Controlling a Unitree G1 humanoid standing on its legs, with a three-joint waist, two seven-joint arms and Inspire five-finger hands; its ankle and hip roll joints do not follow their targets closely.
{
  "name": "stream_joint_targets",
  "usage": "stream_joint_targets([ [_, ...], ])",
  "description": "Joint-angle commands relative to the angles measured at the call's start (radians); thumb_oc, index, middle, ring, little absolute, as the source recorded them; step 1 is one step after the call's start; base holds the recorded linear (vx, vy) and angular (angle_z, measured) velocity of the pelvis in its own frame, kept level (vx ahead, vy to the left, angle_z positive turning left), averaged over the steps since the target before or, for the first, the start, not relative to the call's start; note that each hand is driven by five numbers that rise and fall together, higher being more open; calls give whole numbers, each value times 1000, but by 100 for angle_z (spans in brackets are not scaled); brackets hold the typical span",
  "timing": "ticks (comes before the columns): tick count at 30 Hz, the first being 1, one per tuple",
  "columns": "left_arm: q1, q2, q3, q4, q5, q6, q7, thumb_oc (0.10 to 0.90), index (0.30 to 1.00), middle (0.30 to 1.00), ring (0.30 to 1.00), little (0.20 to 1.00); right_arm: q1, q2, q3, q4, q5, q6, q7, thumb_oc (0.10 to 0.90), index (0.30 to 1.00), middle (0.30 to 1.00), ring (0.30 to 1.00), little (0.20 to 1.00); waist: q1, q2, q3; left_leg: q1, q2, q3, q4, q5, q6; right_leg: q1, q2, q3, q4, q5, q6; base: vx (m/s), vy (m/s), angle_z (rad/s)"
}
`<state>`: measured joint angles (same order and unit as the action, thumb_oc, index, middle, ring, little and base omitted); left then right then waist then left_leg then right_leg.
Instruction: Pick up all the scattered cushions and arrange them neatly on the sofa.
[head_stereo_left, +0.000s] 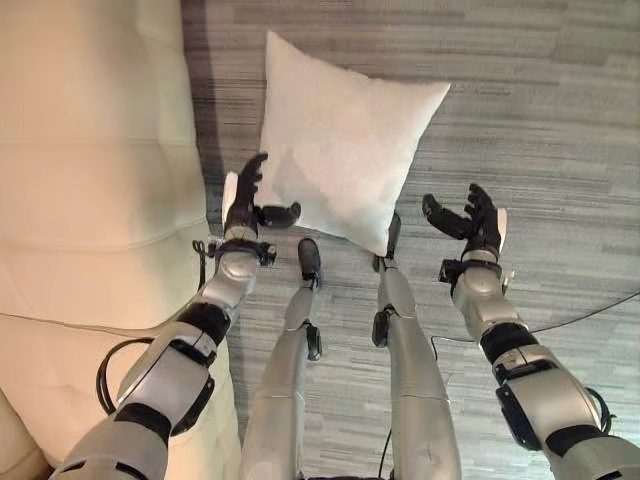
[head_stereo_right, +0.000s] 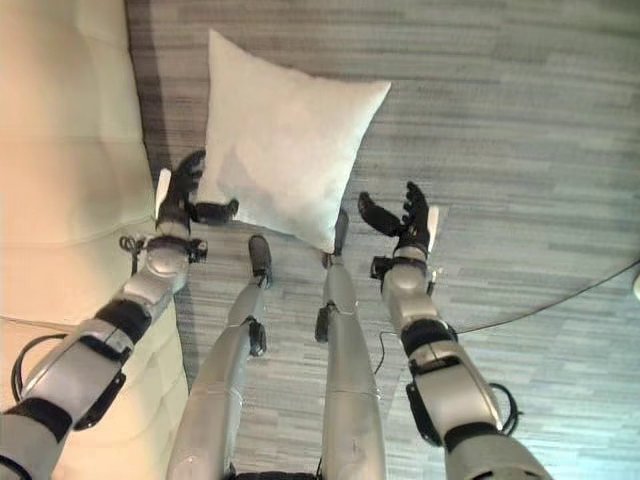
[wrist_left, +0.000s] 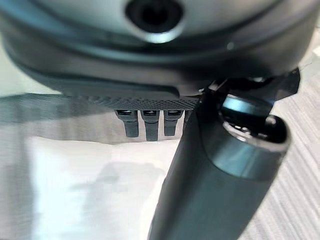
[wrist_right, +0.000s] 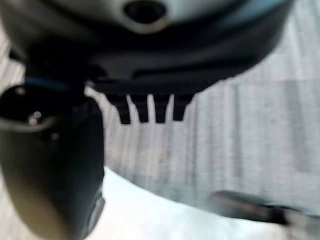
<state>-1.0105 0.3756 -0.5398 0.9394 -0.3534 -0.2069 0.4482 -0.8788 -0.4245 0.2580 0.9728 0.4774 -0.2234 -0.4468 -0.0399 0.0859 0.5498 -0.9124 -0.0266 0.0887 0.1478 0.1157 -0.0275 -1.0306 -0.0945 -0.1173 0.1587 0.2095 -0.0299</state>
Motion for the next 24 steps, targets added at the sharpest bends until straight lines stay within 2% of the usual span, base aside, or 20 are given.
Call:
stream_joint_targets([
  [1, -11, 40, 12, -12, 16, -42, 48, 800, 900, 900, 900, 900, -24, -55, 36, -27, 85, -81, -44, 800, 900, 900, 900, 900, -28, 52, -30, -141, 17, -11, 162, -135, -5, -61, -51, 42, 250, -278, 151, 9, 13, -6],
  [7, -153, 109, -46, 31, 8, -28, 67, 800, 900, 900, 900, 900, -113, -48, 69, -45, 163, -126, -69, 800, 900, 900, 900, 900, -44, 53, -30, -313, 20, -15, 284, -184, 13, -226, -45, 79, 341, -297, 147, 27, 5, -11],
  [14, -224, 126, -73, 34, -14, -22, 68, 800, 900, 900, 900, 900, -175, -9, 119, -112, 179, -144, -70, 800, 900, 900, 900, 900, -36, 59, -30, -412, 13, -18, 328, -202, 24, -328, -39, 99, 385, -310, 148, 31, 13, 0],
  [17, -265, 113, -97, 33, -16, -16, 62, 800, 900, 900, 900, 900, -225, 11, 163, -117, 172, -138, -53, 800, 900, 900, 900, 900, -30, 62, -30, -449, 7, -24, 337, -200, 27, -360, -37, 102, 394, -308, 148, 29, 25, -4],
  [19, -317, 90, -139, 24, -6, -13, 58, 800, 900, 900, 900, 900, -280, 46, 241, -129, 141, -124, -31, 800, 900, 900, 900, 900, -21, 69, -30, -484, 1, -31, 350, -198, 30, -390, -37, 103, 407, -308, 145, 15, 10, -6],
  [24, -375, 31, -138, -2, -34, -26, 87, 800, 900, 900, 900, 900, -355, 125, 300, -105, 142, -113, -14, 800, 900, 900, 900, 900, 0, 86, -30, -522, -10, -40, 355, -194, 31, -418, -45, 99, 417, -310, 146, 5, 14, 1],
])
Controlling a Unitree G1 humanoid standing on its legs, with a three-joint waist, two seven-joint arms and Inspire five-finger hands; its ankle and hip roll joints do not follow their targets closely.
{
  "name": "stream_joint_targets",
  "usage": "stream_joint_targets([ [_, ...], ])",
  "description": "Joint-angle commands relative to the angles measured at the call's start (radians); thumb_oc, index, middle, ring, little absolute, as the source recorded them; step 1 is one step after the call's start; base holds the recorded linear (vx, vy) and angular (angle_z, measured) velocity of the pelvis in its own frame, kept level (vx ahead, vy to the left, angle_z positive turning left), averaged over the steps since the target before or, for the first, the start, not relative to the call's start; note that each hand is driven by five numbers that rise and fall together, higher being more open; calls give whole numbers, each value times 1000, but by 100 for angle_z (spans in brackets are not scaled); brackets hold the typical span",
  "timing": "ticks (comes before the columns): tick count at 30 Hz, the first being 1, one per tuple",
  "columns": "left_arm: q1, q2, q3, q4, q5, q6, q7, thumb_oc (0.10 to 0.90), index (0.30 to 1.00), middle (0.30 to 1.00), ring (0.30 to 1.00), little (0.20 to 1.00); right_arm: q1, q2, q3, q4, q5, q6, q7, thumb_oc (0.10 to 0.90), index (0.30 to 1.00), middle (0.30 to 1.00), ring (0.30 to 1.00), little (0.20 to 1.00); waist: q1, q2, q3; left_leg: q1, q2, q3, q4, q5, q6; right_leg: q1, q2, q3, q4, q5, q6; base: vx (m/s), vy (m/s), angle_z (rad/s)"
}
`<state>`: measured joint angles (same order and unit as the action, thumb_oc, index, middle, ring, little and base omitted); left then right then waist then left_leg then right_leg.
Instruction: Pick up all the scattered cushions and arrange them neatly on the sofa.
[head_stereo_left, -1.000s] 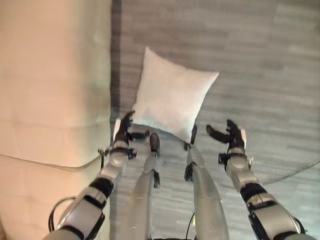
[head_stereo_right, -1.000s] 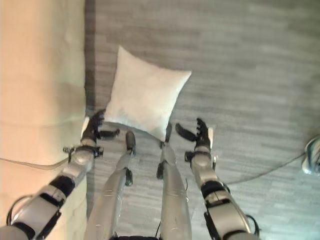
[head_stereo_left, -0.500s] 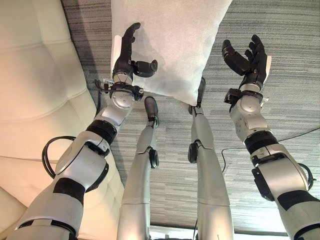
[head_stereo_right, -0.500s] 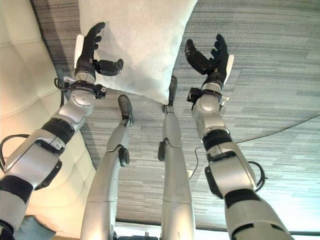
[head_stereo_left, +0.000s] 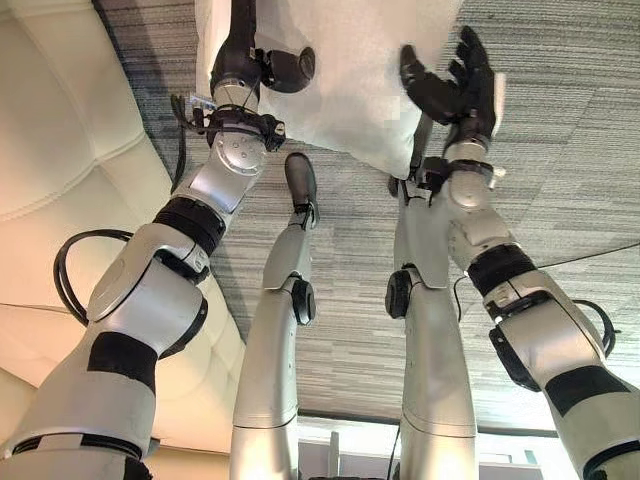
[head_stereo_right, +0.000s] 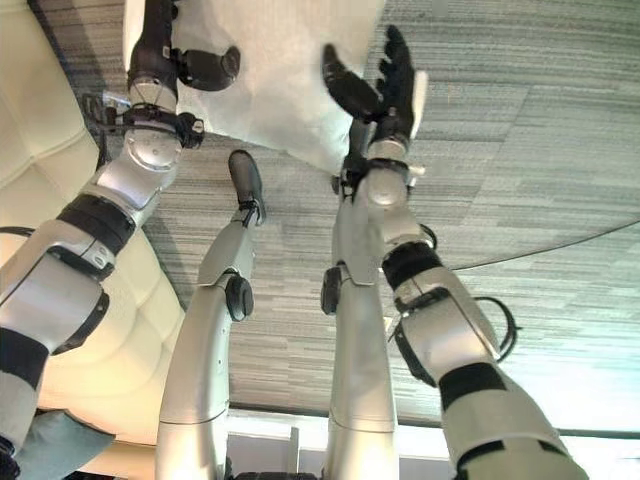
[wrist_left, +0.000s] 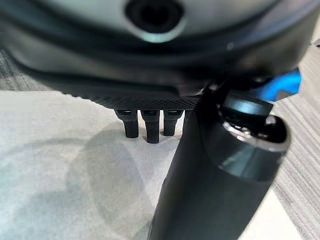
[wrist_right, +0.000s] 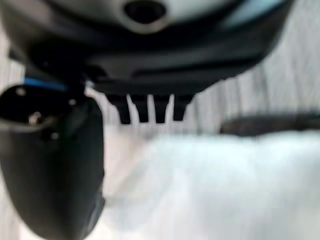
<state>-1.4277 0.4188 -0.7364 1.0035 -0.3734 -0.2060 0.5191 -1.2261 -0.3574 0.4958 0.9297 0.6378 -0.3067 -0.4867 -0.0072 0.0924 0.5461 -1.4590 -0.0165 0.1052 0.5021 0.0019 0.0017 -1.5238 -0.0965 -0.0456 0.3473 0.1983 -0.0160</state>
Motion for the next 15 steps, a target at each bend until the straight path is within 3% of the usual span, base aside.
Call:
stream_joint_targets([
  [1, 43, -20, 65, -78, -22, -34, 22, 800, 900, 900, 900, 900, -13, 65, 62, -60, -17, -29, 26, 800, 900, 900, 900, 900, -29, 81, -26, 24, -22, -58, -1, -79, 3, 74, -45, 26, 229, -300, 132, 9, 24, 3],
  [6, 104, -17, 131, -162, -73, -75, 64, 800, 900, 900, 900, 900, 0, 74, 50, -62, -48, -22, 13, 800, 900, 900, 900, 900, -16, 88, -26, 32, -30, -69, -13, -76, 3, 85, -47, 22, 222, -302, 128, 4, 15, 1],
  [15, 264, 107, 299, -281, -173, -140, 114, 800, 900, 900, 900, 900, 47, 30, -1, -89, -107, -16, -13, 800, 900, 900, 900, 900, 17, 106, -26, 37, -46, -85, -16, -80, 4, 93, -52, 26, 228, -309, 127, 3, 25, 0],
])
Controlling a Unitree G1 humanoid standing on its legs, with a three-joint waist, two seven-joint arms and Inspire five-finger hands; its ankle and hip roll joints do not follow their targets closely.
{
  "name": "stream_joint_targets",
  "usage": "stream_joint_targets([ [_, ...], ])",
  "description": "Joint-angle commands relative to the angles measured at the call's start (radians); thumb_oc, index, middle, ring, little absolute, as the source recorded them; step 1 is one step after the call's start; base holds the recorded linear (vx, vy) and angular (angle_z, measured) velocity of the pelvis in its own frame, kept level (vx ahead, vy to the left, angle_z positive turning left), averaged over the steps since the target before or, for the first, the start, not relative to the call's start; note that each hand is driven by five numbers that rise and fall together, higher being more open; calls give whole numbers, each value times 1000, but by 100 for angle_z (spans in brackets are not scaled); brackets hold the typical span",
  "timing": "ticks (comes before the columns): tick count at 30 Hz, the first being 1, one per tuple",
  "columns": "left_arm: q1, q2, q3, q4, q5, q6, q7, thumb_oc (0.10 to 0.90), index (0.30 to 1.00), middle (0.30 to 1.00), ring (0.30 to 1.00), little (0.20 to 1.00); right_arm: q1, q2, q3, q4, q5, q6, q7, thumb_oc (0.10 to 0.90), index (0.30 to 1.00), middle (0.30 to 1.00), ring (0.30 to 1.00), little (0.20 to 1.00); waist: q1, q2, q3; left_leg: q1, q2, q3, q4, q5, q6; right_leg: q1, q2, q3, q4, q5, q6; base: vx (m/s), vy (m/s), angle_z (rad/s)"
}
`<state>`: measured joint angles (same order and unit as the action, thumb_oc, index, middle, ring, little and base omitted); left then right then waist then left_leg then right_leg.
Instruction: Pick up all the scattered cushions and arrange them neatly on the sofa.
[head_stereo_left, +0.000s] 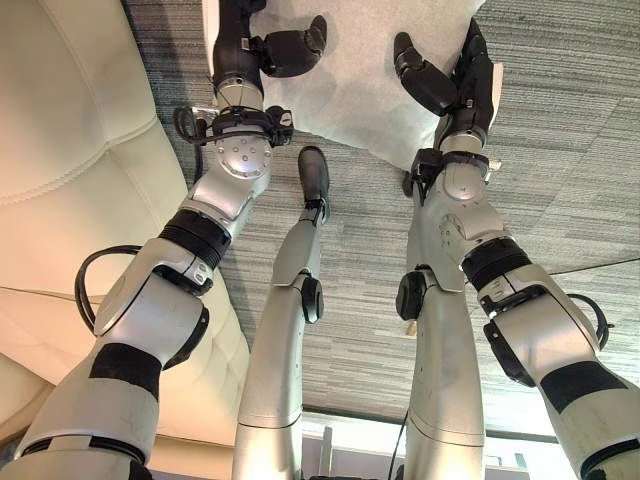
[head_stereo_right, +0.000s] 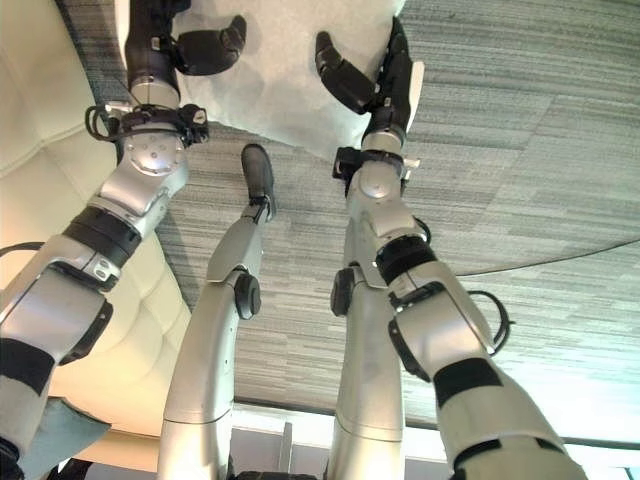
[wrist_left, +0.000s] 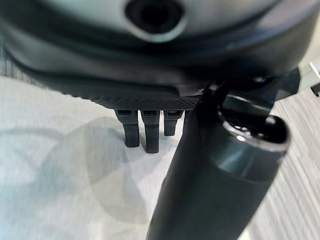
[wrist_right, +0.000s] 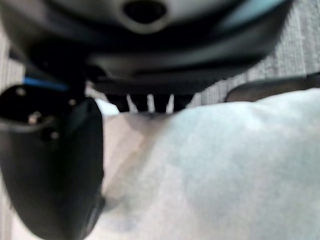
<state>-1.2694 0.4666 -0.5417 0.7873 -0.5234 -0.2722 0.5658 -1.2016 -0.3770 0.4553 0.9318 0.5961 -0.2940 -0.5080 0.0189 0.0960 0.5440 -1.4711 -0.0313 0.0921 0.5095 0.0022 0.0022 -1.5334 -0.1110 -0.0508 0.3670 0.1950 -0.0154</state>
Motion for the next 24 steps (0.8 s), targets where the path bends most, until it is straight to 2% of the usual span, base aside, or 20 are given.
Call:
stream_joint_targets([
  [1, 128, 80, 127, -72, -10, -77, 90, 800, 900, 900, 900, 900, 28, 44, 30, -101, -71, -30, 2, 800, 900, 900, 900, 900, -1, 105, -24, 43, -35, -76, -19, -80, 3, 100, -40, 33, 211, -306, 126, 0, 0, 0],
  [7, 149, 109, 126, -36, 37, -40, 98, 800, 900, 900, 900, 900, 30, 33, 21, -132, -92, -32, -5, 800, 900, 900, 900, 900, -1, 100, -24, 31, -40, -80, -9, -80, 4, 90, -45, 37, 225, -306, 125, 2, 26, 1],
  [13, 66, 88, 38, 59, 33, 0, 28, 800, 900, 900, 900, 900, 9, 19, 29, -158, -86, -29, 7, 800, 900, 900, 900, 900, -17, 91, -24, 8, -44, -78, -4, -78, 6, 70, -49, 45, 228, -300, 127, 4, 16, 1],
  [14, 19, 66, -8, 82, 46, 18, 2, 800, 900, 900, 900, 900, -6, 16, 37, -160, -83, -24, 12, 800, 900, 900, 900, 900, -23, 88, -24, -7, -46, -76, 1, -78, 8, 58, -50, 49, 231, -299, 128, 0, 0, 0],
  [18, -25, 10, -55, 80, 52, 28, -22, 800, 900, 900, 900, 900, -23, 15, 52, -170, -76, -20, 17, 800, 900, 900, 900, 900, -29, 83, -24, -17, -48, -77, -1, -78, 10, 47, -50, 52, 231, -299, 129, 5, 9, 0],
  [19, -59, -33, -85, 74, 61, 31, -33, 800, 900, 900, 900, 900, -36, 20, 66, -168, -73, -17, 22, 800, 900, 900, 900, 900, -35, 78, -24, -26, -49, -77, 1, -78, 11, 39, -50, 54, 232, -297, 131, 0, 0, 0],
  [20, -59, -33, -85, 74, 61, 31, -33, 800, 900, 900, 900, 900, -36, 20, 66, -168, -72, -17, 22, 800, 900, 900, 900, 900, -35, 78, -24, -26, -49, -77, 1, -78, 11, 39, -50, 54, 232, -297, 131, 0, 0, 0],
  [23, -106, -124, -148, 12, 89, 26, -54, 800, 900, 900, 900, 900, -50, 33, 86, -160, -60, -16, 36, 800, 900, 900, 900, 900, -43, 74, -24, -35, -51, -76, -2, -76, 12, 32, -48, 54, 231, -295, 131, 0, 0, 0],
  [24, -106, -125, -149, 11, 90, 27, -53, 667, 700, 700, 700, 700, -50, 32, 85, -160, -60, -17, 36, 662, 693, 693, 693, 693, -43, 74, -24, -35, -51, -76, -2, -76, 12, 33, -48, 54, 231, -295, 132, 0, 0, 0],
])
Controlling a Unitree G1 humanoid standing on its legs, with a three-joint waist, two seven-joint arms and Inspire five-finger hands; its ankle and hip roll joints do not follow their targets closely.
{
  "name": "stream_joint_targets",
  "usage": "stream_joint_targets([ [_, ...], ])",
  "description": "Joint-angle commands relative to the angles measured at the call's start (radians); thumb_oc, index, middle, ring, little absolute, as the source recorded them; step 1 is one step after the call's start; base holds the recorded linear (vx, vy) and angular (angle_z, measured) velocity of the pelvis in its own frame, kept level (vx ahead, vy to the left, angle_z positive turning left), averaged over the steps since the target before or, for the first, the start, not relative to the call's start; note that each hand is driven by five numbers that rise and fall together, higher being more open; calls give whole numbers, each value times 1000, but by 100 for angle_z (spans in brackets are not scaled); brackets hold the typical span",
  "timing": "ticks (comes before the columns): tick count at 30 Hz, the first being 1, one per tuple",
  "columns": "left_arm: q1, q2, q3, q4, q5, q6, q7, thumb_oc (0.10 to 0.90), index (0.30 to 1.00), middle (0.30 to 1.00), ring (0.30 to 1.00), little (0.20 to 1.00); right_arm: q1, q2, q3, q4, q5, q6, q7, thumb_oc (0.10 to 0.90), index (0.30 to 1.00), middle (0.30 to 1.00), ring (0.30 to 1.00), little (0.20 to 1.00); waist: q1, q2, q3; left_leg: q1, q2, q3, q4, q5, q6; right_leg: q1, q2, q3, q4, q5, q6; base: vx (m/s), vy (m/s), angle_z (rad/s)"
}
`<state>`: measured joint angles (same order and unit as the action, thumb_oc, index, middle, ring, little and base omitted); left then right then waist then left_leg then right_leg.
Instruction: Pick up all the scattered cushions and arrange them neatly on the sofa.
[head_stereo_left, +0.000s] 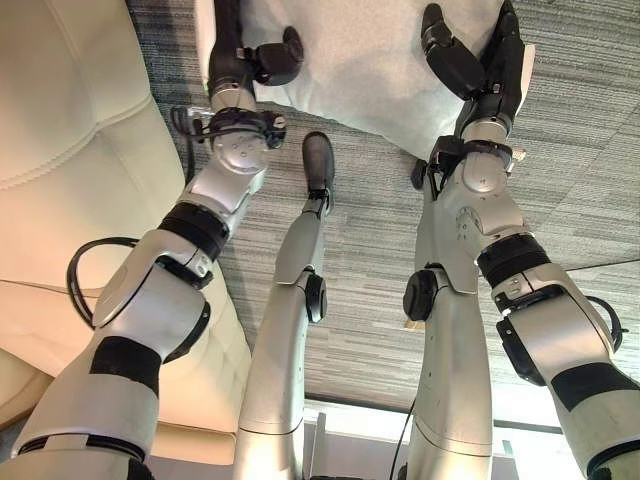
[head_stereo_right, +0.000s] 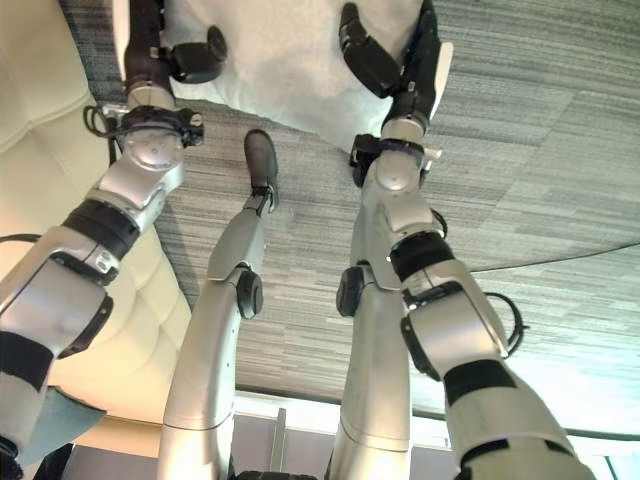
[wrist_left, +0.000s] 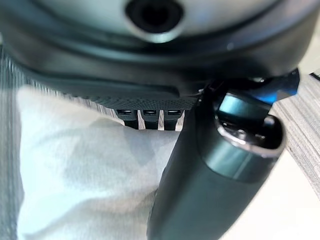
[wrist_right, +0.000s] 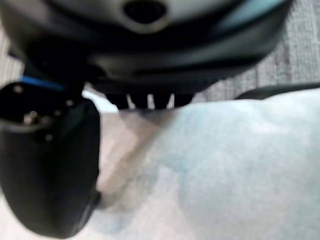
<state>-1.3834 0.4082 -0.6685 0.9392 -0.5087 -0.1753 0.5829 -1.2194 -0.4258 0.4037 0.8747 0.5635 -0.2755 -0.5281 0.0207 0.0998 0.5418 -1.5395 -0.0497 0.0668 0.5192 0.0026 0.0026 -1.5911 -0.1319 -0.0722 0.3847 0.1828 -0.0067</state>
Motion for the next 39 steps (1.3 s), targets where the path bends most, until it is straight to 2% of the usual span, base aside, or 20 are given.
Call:
stream_joint_targets([
  [1, 3, -105, -40, -190, 79, -81, -78, 400, 300, 300, 300, 300, -27, 87, 145, -106, -19, -37, 66, 400, 300, 300, 300, 300, -47, 69, -22, 34, -32, -54, -15, -72, 11, 93, -26, 73, 211, -284, 122, 0, 0, 0],
  [7, 33, -145, -44, -257, 89, -89, -91, 400, 300, 300, 300, 300, 9, 90, 172, -135, -33, -37, 96, 400, 300, 300, 300, 300, -59, 60, -22, 63, -24, -54, -21, -67, 6, 125, -13, 64, 197, -277, 119, -10, -7, 1],
  [15, 154, -143, 19, -400, 156, -94, -77, 400, 300, 300, 300, 300, 142, 98, 127, -260, -7, -71, 145, 400, 300, 300, 300, 300, -77, 30, -22, 213, -13, -80, -86, -39, -14, 271, 4, 25, 146, -260, 119, -55, -54, 0],
  [16, 201, -126, 30, -451, 202, -88, -75, 400, 300, 300, 300, 300, 191, 84, 116, -315, -7, -76, 166, 400, 300, 300, 300, 300, -83, 20, -22, 283, -9, -87, -121, -25, -22, 330, 6, 12, 124, -258, 119, -92, -105, 1],
  [20, 296, -91, 76, -541, 253, -92, -82, 400, 300, 300, 300, 300, 276, 51, 95, -406, -39, -74, 206, 400, 300, 300, 300, 300, -84, 0, -22, 421, -5, -100, -182, -9, -34, 449, 6, -19, 97, -262, 114, -78, -93, -2],
  [22, 354, -77, 103, -604, 268, -98, -93, 400, 300, 300, 300, 300, 316, 41, 79, -440, -57, -74, 220, 400, 300, 300, 300, 300, -78, -9, -22, 515, -3, -110, -220, -3, -43, 543, 10, -40, 65, -268, 111, -77, -103, 0],
  [24, 434, -72, 127, -658, 274, -101, -106, 400, 300, 300, 300, 300, 370, 40, 72, -499, -84, -67, 232, 400, 300, 300, 300, 300, -73, -20, -22, 608, 3, -113, -245, 1, -49, 636, 9, -57, 37, -270, 108, -82, -90, -2],
  [25, 465, -58, 146, -692, 278, -107, -113, 400, 300, 300, 300, 300, 382, 33, 64, -530, -101, -69, 237, 400, 300, 300, 300, 300, -66, -25, -22, 646, 6, -114, -275, 34, -49, 677, 12, -75, 4, -241, 100, -83, -95, -6],
  [30, 694, -46, 199, -815, 246, -138, -180, 400, 300, 300, 300, 300, 515, -2, 30, -683, -213, -60, 257, 400, 300, 300, 300, 300, -36, -38, -22, 930, 22, -136, -353, 41, -66, 982, 18, -126, -94, -251, 97, -11, -107, 1],
  [31, 697, -46, 198, -816, 246, -137, -180, 400, 300, 300, 300, 300, 519, -1, 30, -684, -213, -60, 257, 400, 300, 300, 300, 300, -37, -37, -22, 935, 23, -137, -356, 41, -66, 988, 19, -127, -98, -250, 97, 72, -123, 13],
  [32, 800, -47, 212, -850, 249, -151, -202, 400, 300, 300, 300, 300, 605, -10, -1, -734, -249, -64, 263, 400, 300, 300, 300, 300, -21, -38, -38, 1039, 27, -145, -388, 43, -76, 1108, 21, -153, -145, -254, 98, 64, -95, 21],
  [35, 864, -52, 222, -874, 240, -158, -220, 400, 300, 300, 300, 300, 667, -8, -25, -776, -259, -70, 268, 400, 300, 300, 300, 300, -12, -38, -63, 1084, 29, -151, -409, 46, -82, 1162, 25, -170, -170, -255, 100, 124, -131, 33],
  [36, 1023, -55, 235, -925, 219, -175, -261, 400, 300, 300, 300, 300, 820, -15, -81, -880, -301, -78, 285, 400, 300, 300, 300, 300, 13, -34, -134, 1176, 29, -168, -449, 54, -93, 1294, 32, -214, -239, -260, 103, 181, -178, 44],
  [39, 1148, -44, 252, -966, 194, -173, -285, 400, 300, 300, 300, 300, 959, -30, -124, -960, -320, -79, 316, 400, 300, 300, 300, 300, 34, -31, -196, 1252, 25, -199, -486, 63, -100, 1404, 38, -265, -298, -270, 101, 149, -149, 65],
])
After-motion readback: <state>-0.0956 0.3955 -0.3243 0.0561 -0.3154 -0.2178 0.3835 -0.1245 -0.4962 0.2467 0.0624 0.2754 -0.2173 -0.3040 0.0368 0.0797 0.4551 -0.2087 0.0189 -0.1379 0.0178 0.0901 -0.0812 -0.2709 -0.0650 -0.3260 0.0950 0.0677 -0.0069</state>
